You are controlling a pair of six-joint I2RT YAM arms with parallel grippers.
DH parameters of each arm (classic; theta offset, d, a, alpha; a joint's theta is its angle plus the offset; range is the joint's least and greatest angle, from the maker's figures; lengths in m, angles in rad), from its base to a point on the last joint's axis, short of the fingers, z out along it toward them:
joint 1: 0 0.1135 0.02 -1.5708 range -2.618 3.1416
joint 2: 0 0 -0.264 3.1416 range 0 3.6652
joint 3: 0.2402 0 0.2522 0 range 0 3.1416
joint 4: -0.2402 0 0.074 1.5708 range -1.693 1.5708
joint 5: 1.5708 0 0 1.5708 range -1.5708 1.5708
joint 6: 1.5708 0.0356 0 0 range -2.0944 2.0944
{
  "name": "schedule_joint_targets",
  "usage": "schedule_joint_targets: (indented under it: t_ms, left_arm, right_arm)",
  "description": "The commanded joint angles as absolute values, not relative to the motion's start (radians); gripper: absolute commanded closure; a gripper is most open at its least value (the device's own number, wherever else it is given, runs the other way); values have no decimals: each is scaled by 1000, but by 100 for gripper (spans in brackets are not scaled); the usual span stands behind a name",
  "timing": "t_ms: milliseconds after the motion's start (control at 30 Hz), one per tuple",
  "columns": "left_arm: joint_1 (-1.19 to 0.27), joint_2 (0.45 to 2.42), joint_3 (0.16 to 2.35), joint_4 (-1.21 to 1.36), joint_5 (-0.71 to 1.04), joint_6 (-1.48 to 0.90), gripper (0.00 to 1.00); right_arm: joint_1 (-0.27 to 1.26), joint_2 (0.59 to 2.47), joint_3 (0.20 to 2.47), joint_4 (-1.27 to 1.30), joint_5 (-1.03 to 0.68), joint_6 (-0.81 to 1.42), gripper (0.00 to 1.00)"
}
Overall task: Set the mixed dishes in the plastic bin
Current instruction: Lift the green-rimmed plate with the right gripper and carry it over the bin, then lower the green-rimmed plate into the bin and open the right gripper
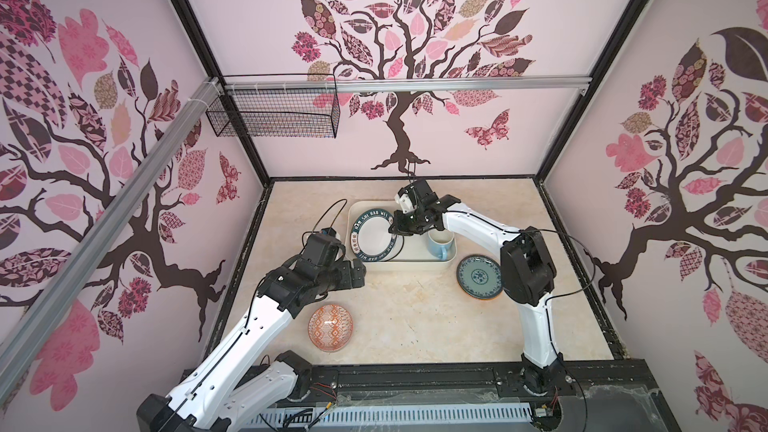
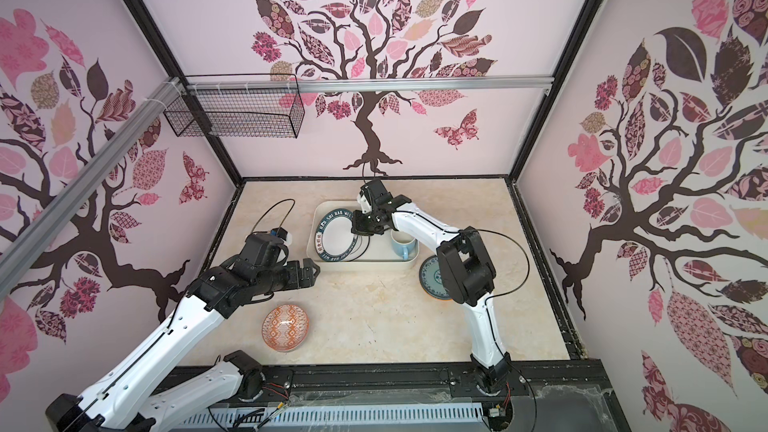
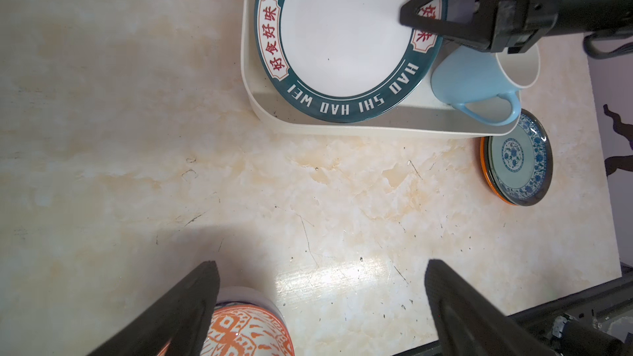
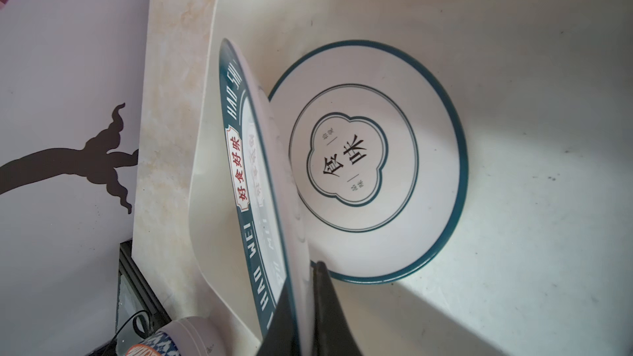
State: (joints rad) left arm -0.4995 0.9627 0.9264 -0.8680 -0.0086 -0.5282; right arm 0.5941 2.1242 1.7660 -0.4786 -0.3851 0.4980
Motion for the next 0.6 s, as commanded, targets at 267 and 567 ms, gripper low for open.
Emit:
schedule_joint_targets:
  t_ms: [267,567]
  left_arm:
    - [-460,1046,888,-787,70,-475,2]
    - [-448,1047,878,-779,84,-473,2]
  right_arm:
    - [567,2286,1912,-530,-445,465,89]
    - [567,2279,1891,-575,-360,425,59]
